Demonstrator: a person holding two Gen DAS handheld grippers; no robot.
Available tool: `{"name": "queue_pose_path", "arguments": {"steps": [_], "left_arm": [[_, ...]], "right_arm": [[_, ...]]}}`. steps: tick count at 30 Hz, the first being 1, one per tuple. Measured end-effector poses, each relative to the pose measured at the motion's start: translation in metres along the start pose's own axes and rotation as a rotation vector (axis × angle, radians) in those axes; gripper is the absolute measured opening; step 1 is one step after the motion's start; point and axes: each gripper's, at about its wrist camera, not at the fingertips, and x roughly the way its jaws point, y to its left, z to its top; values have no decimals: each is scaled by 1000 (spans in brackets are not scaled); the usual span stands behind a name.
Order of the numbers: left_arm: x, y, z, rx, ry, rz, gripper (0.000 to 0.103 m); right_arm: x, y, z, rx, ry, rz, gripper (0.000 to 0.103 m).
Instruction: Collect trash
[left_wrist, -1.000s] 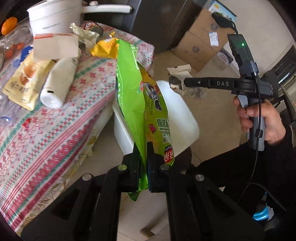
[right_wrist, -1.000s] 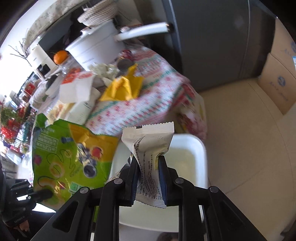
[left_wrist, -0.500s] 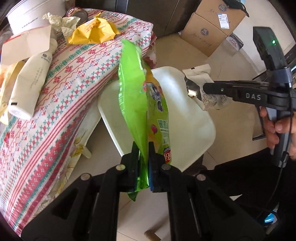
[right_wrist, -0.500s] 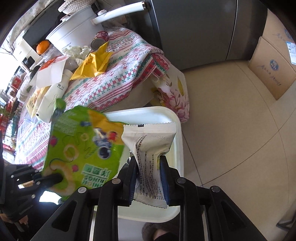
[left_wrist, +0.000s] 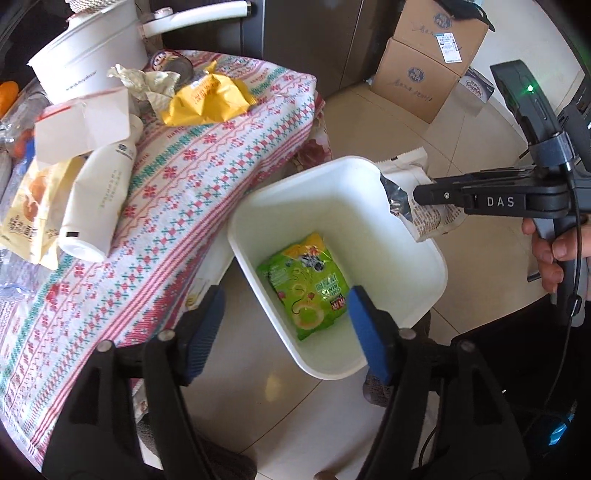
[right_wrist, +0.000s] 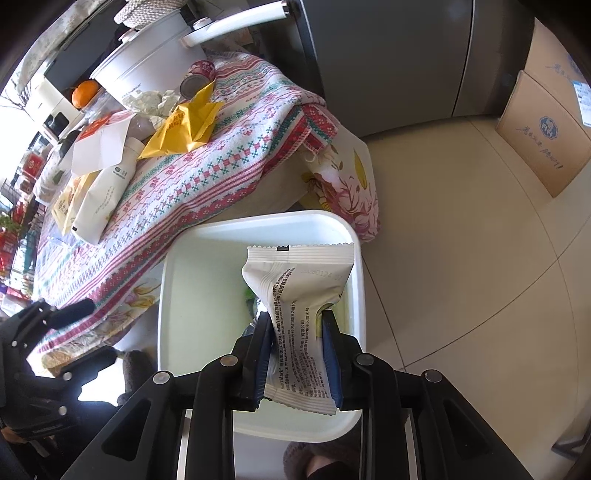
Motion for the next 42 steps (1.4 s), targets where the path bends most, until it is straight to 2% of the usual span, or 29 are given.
{"name": "queue_pose_path", "arguments": {"steps": [5,7,8,9,14,22,28,32,34,36,38,42], "left_arm": [[-9,10,0,-13,-18,43,81],[-14,17,-4,-20,-20,52,81],[-16,20,-6,-27,-21,58,82],[-18,23,-7,-33,-21,63,82],[-28,41,-10,-76,-33,84,82],[-50,89,-13,-197,-78,107,82],[-60,135,-11,-324,-121,86,82],[-54,149,-3,-339,-123,55,82],[-47,153,4,-326,-117,30,80],[-39,155,13,-317,-115,14,66],[-30,156,24,-303,-111,8,56],[-8,160,43,-298,-80,23,44]], "right_arm": [[4,6,2,-11,18,-5,35],[6,7,3,-6,29,-16,47],[7,8,5,1,36,-23,60],[8,8,5,6,37,-31,67],[5,13,9,13,24,-35,72],[1,26,18,14,13,-37,72],[-2,51,29,-9,-1,-19,72],[-4,70,39,-32,-10,-2,72],[-5,78,44,-40,-11,2,72],[-6,84,49,-44,-16,7,73],[-6,88,53,-45,-19,13,73],[-5,93,60,-46,-20,14,73]]}}
